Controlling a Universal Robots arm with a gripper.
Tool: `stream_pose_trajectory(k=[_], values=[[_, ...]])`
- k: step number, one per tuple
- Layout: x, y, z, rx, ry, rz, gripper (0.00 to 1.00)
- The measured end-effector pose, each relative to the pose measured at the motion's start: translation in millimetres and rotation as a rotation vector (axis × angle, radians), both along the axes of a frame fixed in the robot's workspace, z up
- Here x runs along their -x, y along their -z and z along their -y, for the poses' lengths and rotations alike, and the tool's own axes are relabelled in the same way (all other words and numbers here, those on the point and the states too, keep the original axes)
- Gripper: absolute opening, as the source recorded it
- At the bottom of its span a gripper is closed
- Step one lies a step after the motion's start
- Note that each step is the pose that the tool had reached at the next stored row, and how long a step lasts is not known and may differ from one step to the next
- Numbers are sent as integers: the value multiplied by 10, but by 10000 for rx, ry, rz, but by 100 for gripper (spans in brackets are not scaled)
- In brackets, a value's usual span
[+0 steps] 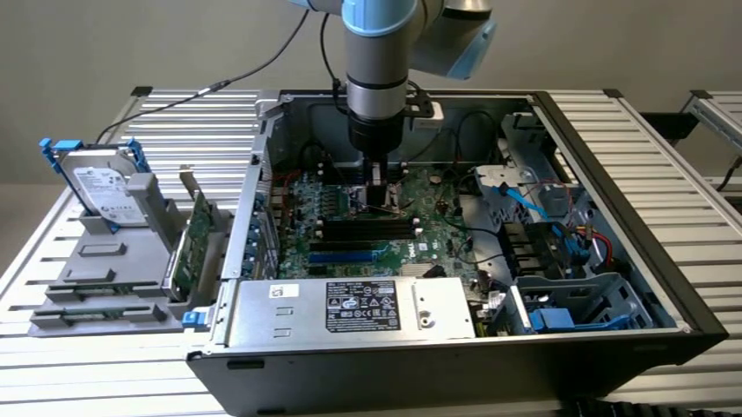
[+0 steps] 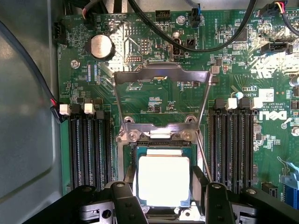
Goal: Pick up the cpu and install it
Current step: 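Place the cpu into insertion slot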
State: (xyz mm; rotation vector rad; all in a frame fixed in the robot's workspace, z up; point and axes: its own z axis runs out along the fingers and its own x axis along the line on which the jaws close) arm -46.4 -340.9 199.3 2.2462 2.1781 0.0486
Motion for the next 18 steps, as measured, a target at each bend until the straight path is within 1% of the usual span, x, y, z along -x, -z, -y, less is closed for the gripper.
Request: stream_pose_trajectory(k=[2, 11, 18], values=[[3, -1, -4, 22, 0, -1, 55], [7, 0, -24, 39, -14, 1, 55], [7, 0, -33, 66, -26, 0, 55]])
